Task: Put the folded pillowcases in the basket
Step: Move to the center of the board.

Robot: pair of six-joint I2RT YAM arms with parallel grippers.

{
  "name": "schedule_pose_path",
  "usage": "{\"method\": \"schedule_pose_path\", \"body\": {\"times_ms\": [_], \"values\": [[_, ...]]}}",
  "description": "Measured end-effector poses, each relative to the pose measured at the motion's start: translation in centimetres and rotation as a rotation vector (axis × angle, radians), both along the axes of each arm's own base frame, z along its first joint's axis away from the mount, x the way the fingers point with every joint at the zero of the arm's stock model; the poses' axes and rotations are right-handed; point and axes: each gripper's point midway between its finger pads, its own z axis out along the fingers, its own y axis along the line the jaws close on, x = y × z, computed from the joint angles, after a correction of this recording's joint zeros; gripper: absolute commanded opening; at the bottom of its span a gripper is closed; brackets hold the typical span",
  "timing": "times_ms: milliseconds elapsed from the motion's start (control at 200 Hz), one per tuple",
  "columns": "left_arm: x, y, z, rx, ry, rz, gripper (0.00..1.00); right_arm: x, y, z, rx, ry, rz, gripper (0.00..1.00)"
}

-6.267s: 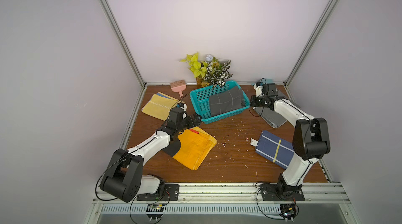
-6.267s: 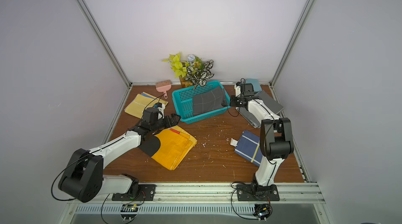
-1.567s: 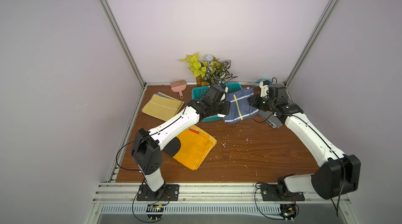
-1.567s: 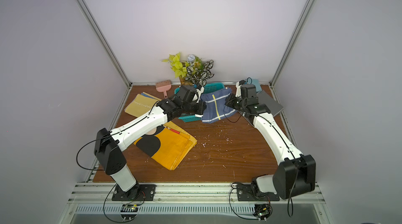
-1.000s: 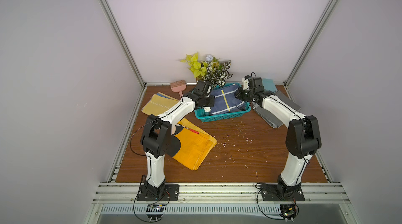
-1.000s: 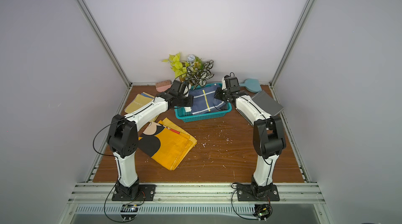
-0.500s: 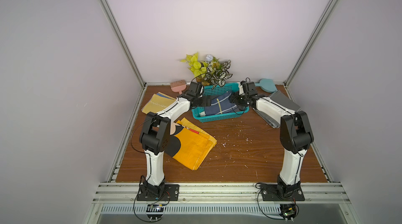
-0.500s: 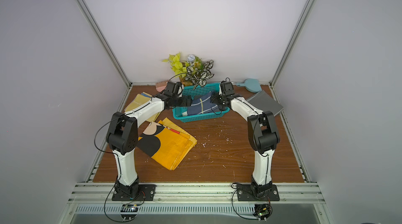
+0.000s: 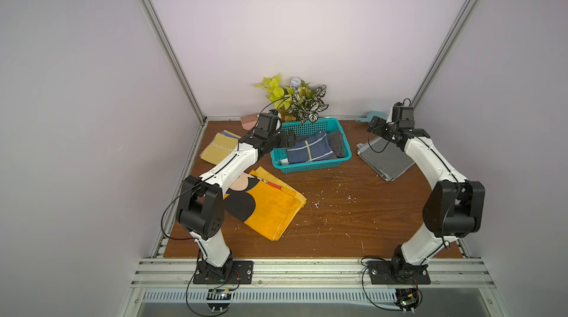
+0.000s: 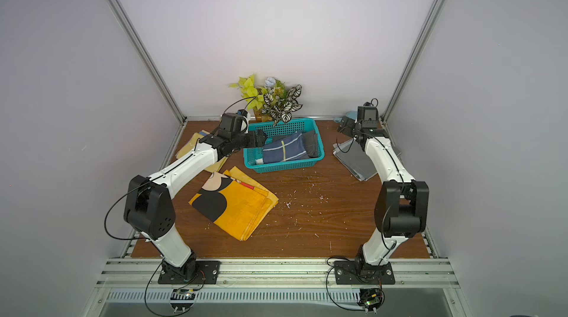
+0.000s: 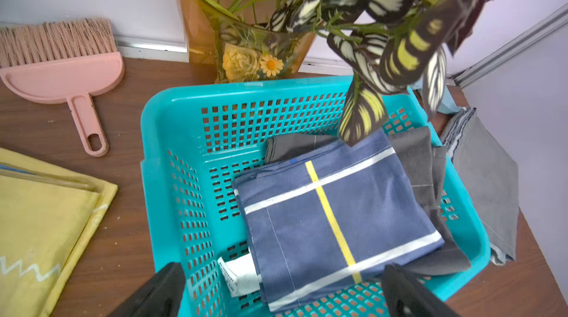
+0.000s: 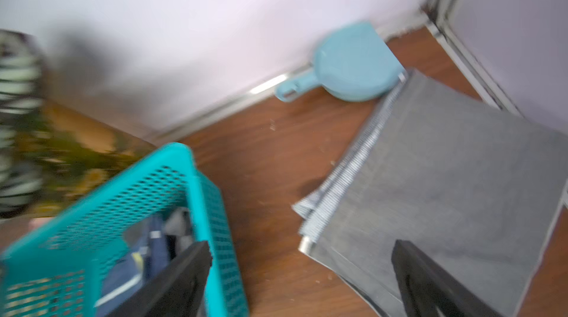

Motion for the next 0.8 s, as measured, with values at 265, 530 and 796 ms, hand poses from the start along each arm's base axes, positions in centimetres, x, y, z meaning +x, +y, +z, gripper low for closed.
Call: {"method": "schedule_pose_path", "body": {"times_ms": [265,530,796], "values": [[-5.4,-1.6,-2.7,-0.022,0.077,-0.056,0.99,-3.9,-1.7,-12.7,-0.095,0.39,-0.023,0.94],[-8.8,-1.0,-2.3,-0.089,0.083,-0.056,0.99,-4.9,-3.9,-14.0,-0.221,0.459,-0.06,0.66],[-9.5,-0.6,-1.5,-0.105,0.068,-0.049,0.99,-8.2,-2.4,-15.5,-0.199,0.43,-0.016,0.0]]}}
